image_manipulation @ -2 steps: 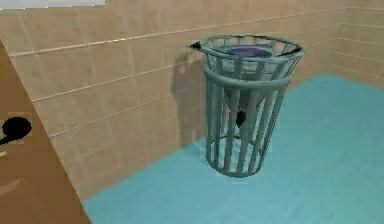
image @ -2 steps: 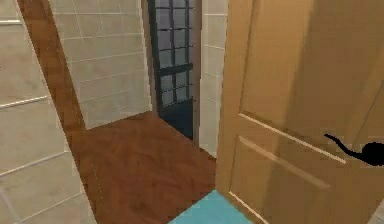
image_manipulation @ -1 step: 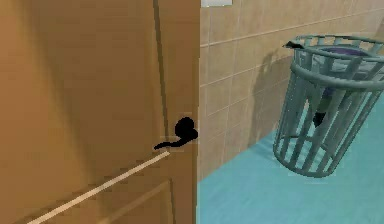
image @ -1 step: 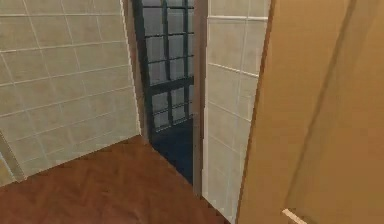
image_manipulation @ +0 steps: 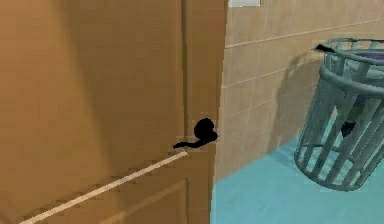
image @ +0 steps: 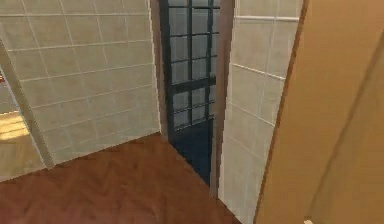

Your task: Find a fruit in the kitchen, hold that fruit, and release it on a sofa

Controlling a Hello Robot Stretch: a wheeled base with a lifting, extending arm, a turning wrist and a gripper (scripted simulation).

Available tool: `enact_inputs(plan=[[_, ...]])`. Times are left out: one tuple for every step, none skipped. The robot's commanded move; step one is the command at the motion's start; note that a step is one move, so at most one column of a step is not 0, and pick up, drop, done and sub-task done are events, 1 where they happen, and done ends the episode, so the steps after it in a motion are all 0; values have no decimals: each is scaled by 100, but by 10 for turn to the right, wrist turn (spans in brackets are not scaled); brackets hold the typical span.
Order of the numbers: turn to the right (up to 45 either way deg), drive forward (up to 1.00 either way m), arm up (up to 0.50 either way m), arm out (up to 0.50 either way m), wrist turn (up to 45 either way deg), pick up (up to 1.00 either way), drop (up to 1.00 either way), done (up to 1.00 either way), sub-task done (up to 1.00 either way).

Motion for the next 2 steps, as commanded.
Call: enact_inputs(plan=[[0,55,0,0,0,0,0,0,0],[-330,0,0,0,0,0,0,0,0]])
